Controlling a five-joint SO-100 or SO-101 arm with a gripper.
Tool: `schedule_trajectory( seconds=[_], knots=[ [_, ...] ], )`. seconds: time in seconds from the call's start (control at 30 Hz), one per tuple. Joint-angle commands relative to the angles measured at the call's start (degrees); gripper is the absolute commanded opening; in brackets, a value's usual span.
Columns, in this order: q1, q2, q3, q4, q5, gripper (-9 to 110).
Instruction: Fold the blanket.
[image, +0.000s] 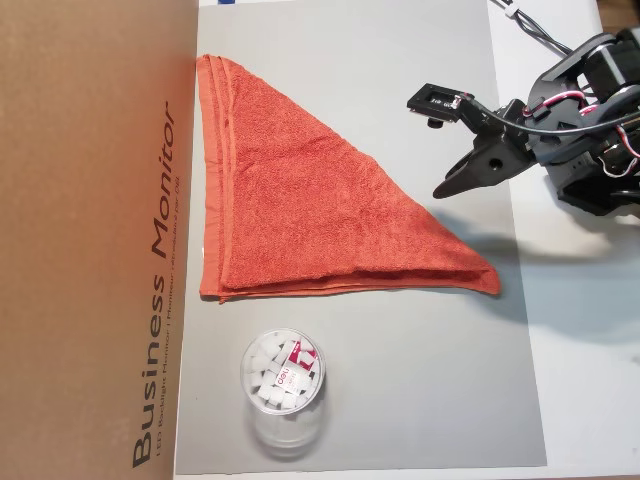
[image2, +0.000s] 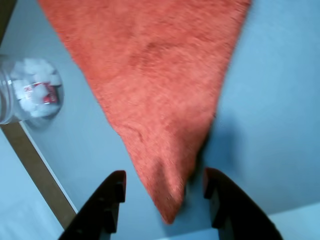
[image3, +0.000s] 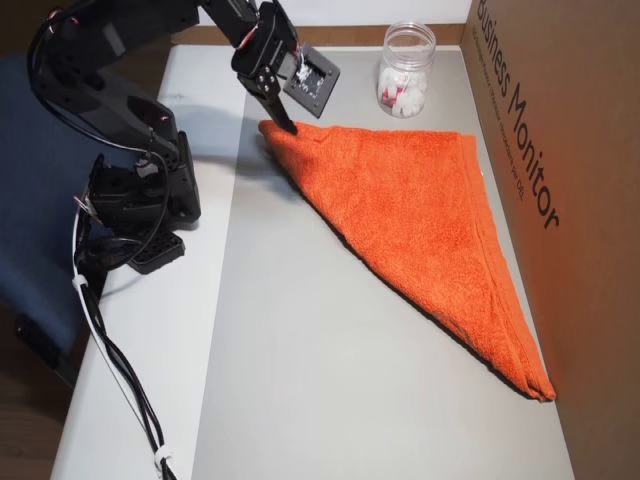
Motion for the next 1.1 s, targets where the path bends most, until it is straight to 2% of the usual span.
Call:
schedule_trajectory(
  seconds=[0.0,0.23,0.37,0.53,0.8,1.07],
  knots=[
    [-1.8,2.0,-0.3,4.8,3.3,16],
    [-7.1,1.4,-0.3,11.8,9.2,16],
    [-9.9,1.2,-0.2,12.1,6.1,16],
    [-7.1,1.2,-0.5,13.6,-11.7,16],
    [1.4,1.7,-1.1,15.3,-49.7,15],
    [0.3,2.1,-1.2,12.2,-77.2,15]
  ],
)
